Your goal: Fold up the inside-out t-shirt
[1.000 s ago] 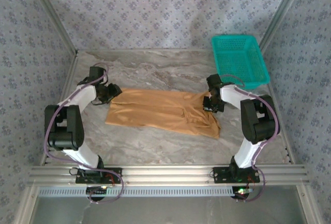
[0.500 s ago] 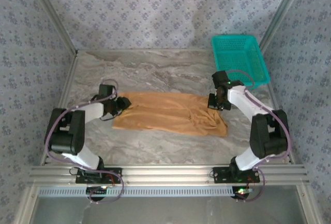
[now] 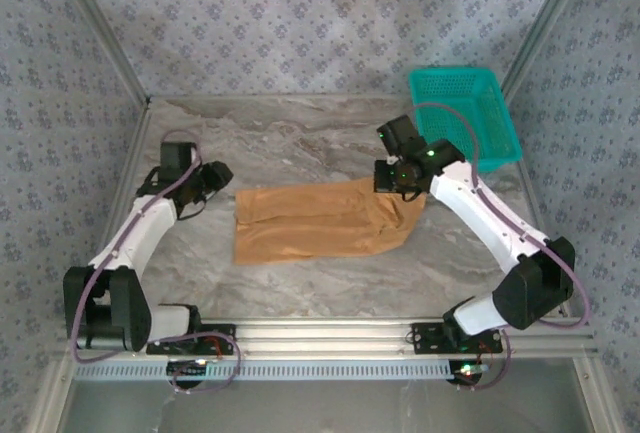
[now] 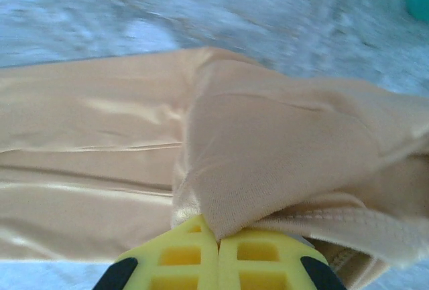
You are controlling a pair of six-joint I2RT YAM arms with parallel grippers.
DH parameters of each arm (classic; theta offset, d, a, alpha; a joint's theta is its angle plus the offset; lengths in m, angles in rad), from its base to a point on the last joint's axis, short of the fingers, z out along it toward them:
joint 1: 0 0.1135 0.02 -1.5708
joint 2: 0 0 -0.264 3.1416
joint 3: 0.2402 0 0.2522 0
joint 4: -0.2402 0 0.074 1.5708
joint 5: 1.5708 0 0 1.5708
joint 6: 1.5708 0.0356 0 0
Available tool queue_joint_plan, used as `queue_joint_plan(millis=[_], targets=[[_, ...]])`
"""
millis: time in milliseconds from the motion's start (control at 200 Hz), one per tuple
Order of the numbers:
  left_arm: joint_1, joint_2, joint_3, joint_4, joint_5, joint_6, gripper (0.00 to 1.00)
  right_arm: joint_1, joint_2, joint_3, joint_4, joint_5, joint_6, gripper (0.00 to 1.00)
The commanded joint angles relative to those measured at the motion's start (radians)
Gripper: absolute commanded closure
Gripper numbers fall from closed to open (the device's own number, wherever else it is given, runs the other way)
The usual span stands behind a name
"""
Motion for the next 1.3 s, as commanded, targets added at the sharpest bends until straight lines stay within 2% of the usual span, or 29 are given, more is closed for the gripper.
queue_joint_plan(millis=[0,120,295,710,780,859,929,969,1079,1129,1224,1299], targets=[[0.097,-0.003,-0.021,-0.053,0.108,0.006,0.57,0.099,0.028,0.101,-0.011,0.031,0.085,1.0],[0.185,0.002,-0.035,-0.046,0.169,-0.009,0.57,0.206,0.116,0.196,0.004,0.056,0.114,1.0],[0.259,0.009,-0.051,-0.043,0.222,-0.014,0.57,0.311,0.276,0.324,0.016,0.054,0.136,1.0],[0.306,-0.014,-0.093,-0.033,0.252,-0.01,0.57,0.416,0.66,0.641,-0.025,-0.007,0.129,0.99],[0.316,-0.021,-0.097,-0.035,0.25,-0.008,0.57,0.433,0.722,0.716,-0.045,-0.032,0.126,0.91],[0.331,-0.028,-0.103,-0.041,0.244,-0.002,0.57,0.46,0.781,0.815,-0.077,-0.08,0.118,0.7],[0.345,-0.032,-0.107,-0.043,0.241,0.0,0.57,0.482,0.805,0.89,-0.12,-0.104,0.111,0.56],[0.35,-0.035,-0.109,-0.044,0.235,0.002,0.57,0.491,0.797,0.91,-0.139,-0.116,0.097,0.52],[0.346,-0.053,-0.123,-0.032,0.221,0.003,0.57,0.488,0.71,0.864,-0.151,-0.09,0.072,0.38],[0.336,-0.068,-0.13,-0.022,0.215,-0.002,0.57,0.476,0.643,0.793,-0.139,-0.067,0.07,0.37],[0.251,-0.104,-0.129,-0.015,0.166,-0.006,0.56,0.419,0.491,0.561,-0.05,-0.048,0.086,0.38],[0.128,-0.111,-0.107,-0.018,0.117,-0.011,0.55,0.334,0.379,0.351,0.055,-0.089,0.114,0.47]])
